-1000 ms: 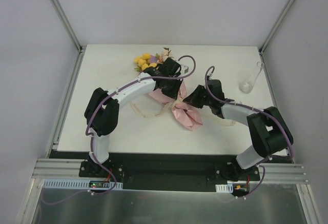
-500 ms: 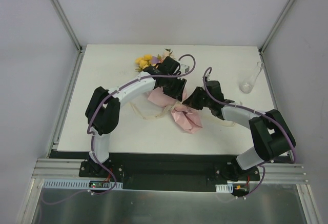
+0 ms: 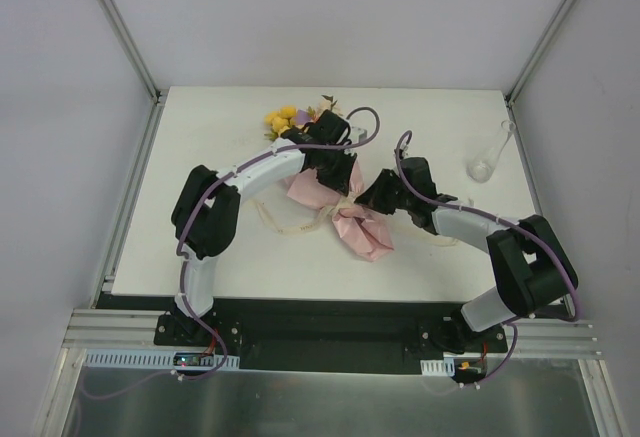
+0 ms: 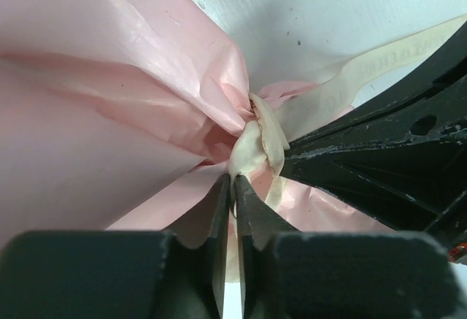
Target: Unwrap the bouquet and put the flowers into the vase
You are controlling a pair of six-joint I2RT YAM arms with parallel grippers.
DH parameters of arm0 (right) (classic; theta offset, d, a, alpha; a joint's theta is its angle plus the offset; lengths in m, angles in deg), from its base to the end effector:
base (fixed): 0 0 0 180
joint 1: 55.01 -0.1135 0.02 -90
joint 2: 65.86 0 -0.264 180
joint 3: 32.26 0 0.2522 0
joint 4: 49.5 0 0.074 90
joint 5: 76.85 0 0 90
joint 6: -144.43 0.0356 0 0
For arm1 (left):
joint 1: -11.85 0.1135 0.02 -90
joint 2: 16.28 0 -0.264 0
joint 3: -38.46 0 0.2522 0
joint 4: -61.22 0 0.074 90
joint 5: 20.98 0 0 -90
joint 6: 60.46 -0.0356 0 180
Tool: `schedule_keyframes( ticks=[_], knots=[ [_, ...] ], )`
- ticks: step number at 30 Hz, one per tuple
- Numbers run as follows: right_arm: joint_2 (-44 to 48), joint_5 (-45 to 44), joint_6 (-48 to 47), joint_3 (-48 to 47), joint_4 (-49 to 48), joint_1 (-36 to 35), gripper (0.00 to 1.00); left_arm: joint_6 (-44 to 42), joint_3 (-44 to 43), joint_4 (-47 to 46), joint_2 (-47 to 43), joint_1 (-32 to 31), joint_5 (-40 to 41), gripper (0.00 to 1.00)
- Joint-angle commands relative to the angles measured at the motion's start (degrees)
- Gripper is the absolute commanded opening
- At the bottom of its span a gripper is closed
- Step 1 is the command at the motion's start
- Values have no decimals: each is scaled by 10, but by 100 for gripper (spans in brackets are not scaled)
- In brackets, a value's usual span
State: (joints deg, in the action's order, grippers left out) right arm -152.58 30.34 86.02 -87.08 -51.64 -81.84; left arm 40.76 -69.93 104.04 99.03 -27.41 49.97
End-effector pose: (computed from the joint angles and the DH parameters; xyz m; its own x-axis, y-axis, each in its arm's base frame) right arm 0.2744 0.1506 0.1902 -0.7231 0.1951 -0.6626 -0.3303 0.7449 0.5797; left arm 0.3432 -0.2955 0.2396 -0.7277 0.3573 -0.5854 0.6320 0.6809 -0.3701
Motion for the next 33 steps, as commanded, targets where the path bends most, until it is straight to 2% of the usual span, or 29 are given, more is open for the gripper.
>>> schedule_keyframes(
  ticks=[1,3,7,13,14,17,18,20,21,27,31,33],
  knots=[
    [23,-6,-7,-9,1,-3,1,-14,-20,7,-16,2,-3,0],
    [29,-21,-9,-8,15,-3,1,-21,-16,6,-43,2,19,0],
    [34,-56,-14,-10,42,-2,1,-27,32,-35,-121,2,124,0],
    [6,-72,-21,-25,60,9,2,-3,80,-60,-199,2,155,0],
    [3,-69,-24,-29,63,10,4,2,83,-60,-209,2,148,0],
    [4,-50,-48,-43,72,8,19,9,90,-60,-226,2,126,0],
    [8,-42,-67,-46,75,7,29,10,92,-60,-229,1,119,0],
    [28,-38,-90,-54,94,4,38,12,90,-61,-230,1,106,0],
    [38,-47,-101,-57,105,-2,47,19,91,-61,-229,1,90,0],
    [105,-66,-213,-68,156,-30,71,30,91,-61,-211,1,43,0],
    [84,-26,-266,-103,172,-52,69,32,90,-61,-207,1,34,0],
    [74,-21,-283,-122,169,-74,63,31,92,-61,-206,2,35,0]
  ],
)
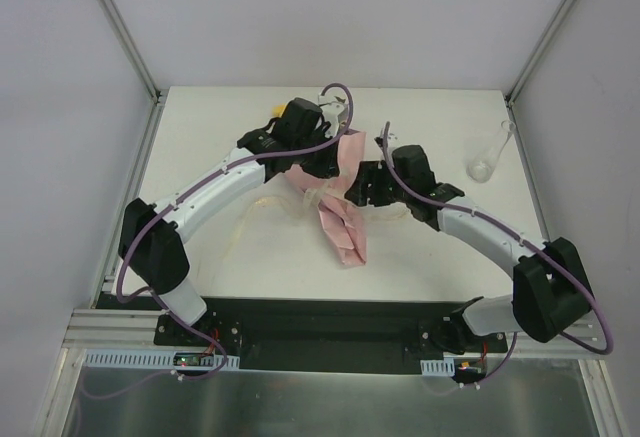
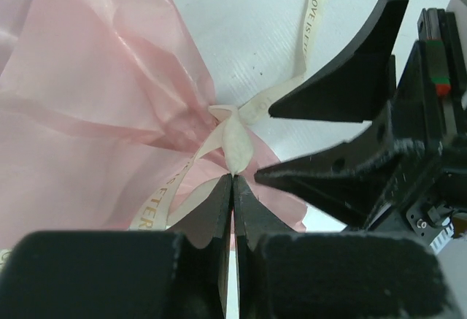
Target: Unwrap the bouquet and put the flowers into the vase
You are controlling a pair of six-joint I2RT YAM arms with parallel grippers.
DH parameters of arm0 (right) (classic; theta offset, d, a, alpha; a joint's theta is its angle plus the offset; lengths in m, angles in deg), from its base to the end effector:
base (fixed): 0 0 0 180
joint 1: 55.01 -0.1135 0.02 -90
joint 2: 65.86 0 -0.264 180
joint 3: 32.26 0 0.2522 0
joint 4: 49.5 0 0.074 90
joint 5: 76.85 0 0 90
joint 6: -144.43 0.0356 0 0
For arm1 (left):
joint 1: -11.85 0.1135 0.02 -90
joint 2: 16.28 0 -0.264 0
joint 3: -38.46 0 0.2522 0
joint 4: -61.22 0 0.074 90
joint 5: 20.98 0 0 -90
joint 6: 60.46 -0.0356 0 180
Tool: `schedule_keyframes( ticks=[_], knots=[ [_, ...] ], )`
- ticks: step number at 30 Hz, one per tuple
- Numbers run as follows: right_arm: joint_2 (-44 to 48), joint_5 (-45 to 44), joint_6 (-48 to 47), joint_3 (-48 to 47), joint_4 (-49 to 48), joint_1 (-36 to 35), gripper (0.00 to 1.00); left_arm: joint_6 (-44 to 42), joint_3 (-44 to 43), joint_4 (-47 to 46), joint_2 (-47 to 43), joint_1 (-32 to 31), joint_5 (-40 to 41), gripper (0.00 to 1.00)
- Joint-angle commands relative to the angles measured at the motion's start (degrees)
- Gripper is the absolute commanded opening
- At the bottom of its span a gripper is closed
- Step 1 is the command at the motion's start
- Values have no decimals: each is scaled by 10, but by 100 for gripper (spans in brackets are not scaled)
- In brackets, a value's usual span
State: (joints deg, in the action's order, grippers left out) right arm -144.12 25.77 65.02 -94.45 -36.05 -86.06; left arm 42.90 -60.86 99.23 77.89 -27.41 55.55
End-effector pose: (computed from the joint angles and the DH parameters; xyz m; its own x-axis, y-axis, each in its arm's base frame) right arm 0.2558 0.1631 0.2486 -0.5374 -0.1142 -0.8356 -0.5773 0.7721 0.2657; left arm 0.2902 -0.2479 0.3405 -0.5860 0.1887 -0.7881 0.6491 0.6915 -0.3171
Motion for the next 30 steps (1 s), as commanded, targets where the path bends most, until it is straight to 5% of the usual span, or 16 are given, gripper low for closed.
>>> schedule_keyframes(
  ticks=[1,9,22,26,30],
  knots=[
    [-20,21,-79,-56,12,-42,60,10,0,-13,5,1,-20,0],
    [-70,-78,-143,-96,-20,-94,38,11,5,-12,0,1,-6,0],
    [-162,-34,-269,-98,-144,-95,60,25,7,-13,16,10,7,0],
    [-178,-5,-264,-83,-168,-95,60,35,7,-16,24,27,-9,0],
    [-171,15,-258,-61,-184,-94,48,45,7,-16,31,35,-19,0]
  ],
)
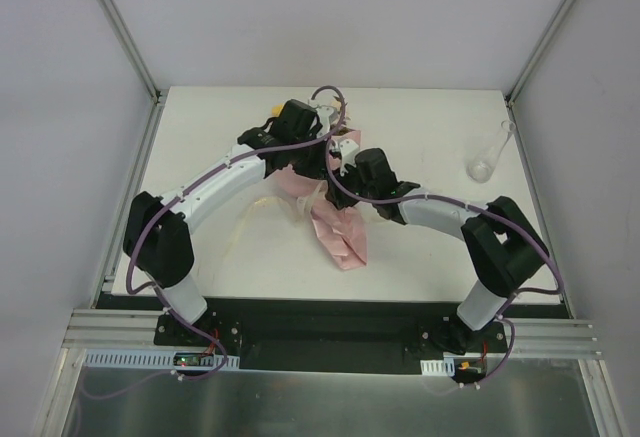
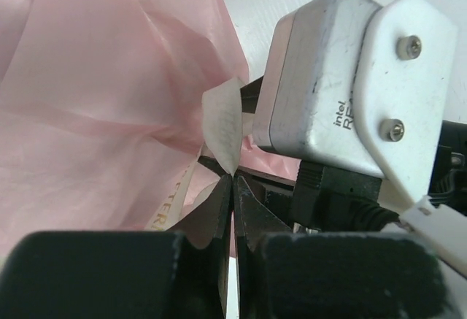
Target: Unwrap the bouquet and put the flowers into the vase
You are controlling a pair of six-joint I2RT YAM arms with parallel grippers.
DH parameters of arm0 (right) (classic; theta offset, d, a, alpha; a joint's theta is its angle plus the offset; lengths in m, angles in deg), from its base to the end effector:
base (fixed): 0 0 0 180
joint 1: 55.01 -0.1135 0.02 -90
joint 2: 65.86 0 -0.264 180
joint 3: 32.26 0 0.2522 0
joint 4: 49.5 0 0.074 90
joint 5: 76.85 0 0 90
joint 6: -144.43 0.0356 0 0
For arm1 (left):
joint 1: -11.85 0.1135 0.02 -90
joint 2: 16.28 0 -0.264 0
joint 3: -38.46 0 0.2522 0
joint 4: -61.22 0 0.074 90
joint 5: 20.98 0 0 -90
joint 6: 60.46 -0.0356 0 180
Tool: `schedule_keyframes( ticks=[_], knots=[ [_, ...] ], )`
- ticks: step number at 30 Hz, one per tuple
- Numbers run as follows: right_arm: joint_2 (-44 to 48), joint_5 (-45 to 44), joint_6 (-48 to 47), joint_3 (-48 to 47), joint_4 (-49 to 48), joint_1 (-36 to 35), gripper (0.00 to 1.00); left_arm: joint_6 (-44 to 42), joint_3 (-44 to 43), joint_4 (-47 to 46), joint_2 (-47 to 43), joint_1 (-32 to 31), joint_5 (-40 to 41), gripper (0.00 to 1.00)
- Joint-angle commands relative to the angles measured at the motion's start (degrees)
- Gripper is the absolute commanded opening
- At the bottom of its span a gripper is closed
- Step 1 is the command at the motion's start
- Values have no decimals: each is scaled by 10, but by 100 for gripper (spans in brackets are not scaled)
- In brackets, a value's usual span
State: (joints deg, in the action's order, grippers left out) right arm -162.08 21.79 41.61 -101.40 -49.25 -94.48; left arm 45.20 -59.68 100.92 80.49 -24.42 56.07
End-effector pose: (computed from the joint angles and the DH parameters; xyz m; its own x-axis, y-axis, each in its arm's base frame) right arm 0.2824 0.2394 0.2110 -0.1833 -0.4351 -0.8815 -0.7919 0.5967 -0.1299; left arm 0.3085 -0.2363 0.3143 -0.6753 0.1693 -0.7178 0.5566 0.7555 -0.3456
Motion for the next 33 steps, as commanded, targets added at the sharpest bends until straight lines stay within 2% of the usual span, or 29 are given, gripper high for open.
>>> schedule_keyframes(
  ticks=[1,5,6,9,15,20,29,33],
  knots=[
    [11,58,-23,18,-56,-11,45,23,-4,-33,7,5,-25,0],
    [23,69,-13,36,-65,-11,30,27,-4,-33,15,9,-25,0],
    [30,65,-10,40,-65,-11,21,27,-4,-33,16,11,-24,0],
    [50,39,13,65,-77,-11,1,27,-3,-33,15,15,-19,0],
    [125,-59,97,120,-85,-9,1,38,4,-33,5,25,22,0],
    [150,-181,190,127,-13,5,1,45,13,-33,-10,36,63,0],
    [183,-320,311,142,117,47,1,44,18,-33,-21,36,77,0],
    [179,-331,331,153,165,76,1,36,18,-33,-26,36,79,0]
  ],
)
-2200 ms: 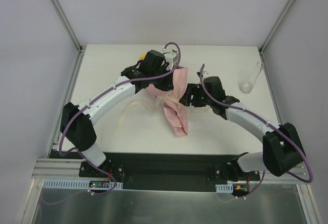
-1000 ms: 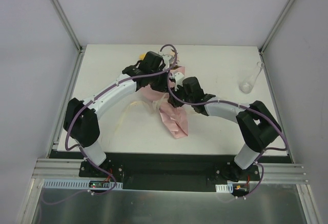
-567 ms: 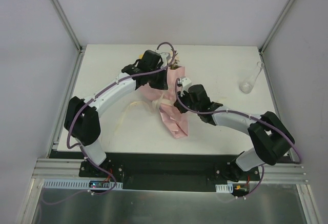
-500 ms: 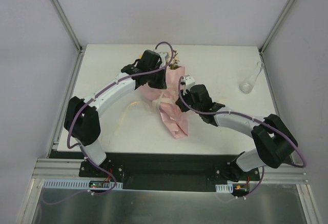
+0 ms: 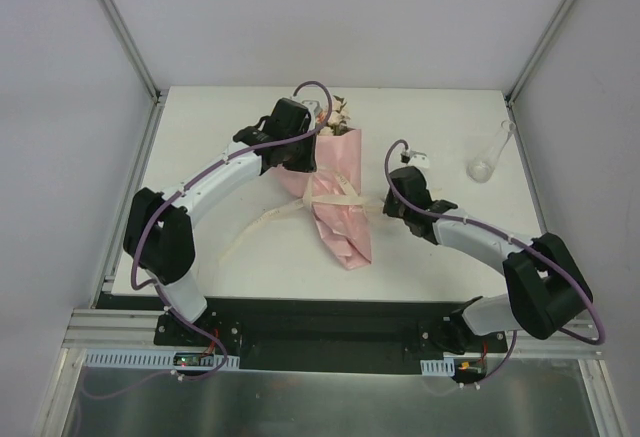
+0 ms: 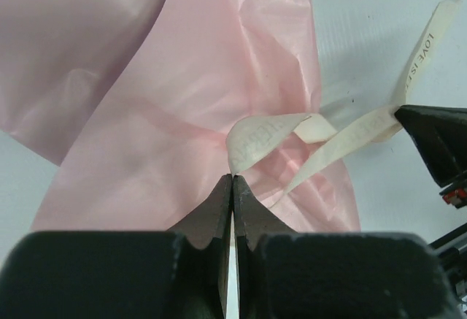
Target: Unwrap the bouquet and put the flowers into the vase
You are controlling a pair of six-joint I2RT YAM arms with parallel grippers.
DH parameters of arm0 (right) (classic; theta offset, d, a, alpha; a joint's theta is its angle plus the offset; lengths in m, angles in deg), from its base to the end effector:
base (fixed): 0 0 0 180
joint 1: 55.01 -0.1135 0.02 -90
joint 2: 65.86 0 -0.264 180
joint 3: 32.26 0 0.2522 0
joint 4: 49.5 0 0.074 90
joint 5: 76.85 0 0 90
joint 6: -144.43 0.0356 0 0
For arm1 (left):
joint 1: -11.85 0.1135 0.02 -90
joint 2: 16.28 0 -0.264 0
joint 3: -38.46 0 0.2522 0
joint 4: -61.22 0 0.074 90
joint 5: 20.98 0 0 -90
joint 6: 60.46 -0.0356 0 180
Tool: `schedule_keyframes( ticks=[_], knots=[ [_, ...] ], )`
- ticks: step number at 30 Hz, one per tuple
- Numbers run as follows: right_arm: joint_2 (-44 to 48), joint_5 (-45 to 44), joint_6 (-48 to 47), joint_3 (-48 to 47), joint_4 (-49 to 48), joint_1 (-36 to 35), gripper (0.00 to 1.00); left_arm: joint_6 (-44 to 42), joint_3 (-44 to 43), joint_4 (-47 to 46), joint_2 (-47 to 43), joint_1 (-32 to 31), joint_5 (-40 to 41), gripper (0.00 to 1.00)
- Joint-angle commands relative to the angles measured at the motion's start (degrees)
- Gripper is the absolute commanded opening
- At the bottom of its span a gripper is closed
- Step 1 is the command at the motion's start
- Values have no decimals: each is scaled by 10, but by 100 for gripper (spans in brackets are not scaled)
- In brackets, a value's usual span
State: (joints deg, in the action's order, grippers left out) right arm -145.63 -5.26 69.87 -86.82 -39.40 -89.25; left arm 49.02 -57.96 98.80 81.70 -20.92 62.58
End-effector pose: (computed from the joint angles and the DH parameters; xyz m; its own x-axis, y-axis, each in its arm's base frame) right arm 0.2454 0.1535 0.2036 -0.5460 -0.0661 -0.8352 -0.1820 0.9824 0.0413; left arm 0.3288 -0.2164 0.2990 -0.7041 0.0592 -0.7076 0.3990 0.8573 -0.3254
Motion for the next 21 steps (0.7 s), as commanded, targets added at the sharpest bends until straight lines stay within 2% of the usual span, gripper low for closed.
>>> schedule_keyframes(
  ticks=[1,3,7,10,11,13,14,17,19,21],
  knots=[
    [8,-62,37,5,70,25,2,-7,0,-11,-43,1,9,0],
    [5,-85,19,-6,101,25,4,-20,1,-12,-48,-4,11,0],
    [33,-91,7,8,102,43,3,-39,0,-15,-52,-17,14,0],
    [37,-31,13,6,99,78,8,-53,1,-17,-55,-25,20,0],
    [33,11,7,3,96,85,28,-62,-1,-18,-56,-29,18,0],
    [33,34,-28,-9,90,83,46,-68,-2,-18,-62,-30,10,0],
    [41,47,-39,-12,88,80,59,-78,-1,-20,-67,-34,7,0],
    [81,86,-106,-17,86,54,70,-116,5,-32,-91,-47,-9,0],
    [131,125,-150,-17,66,31,72,-123,7,-38,-105,-55,-25,0],
    [157,205,-151,-22,50,1,73,-123,9,-41,-111,-60,-43,0]
  ],
)
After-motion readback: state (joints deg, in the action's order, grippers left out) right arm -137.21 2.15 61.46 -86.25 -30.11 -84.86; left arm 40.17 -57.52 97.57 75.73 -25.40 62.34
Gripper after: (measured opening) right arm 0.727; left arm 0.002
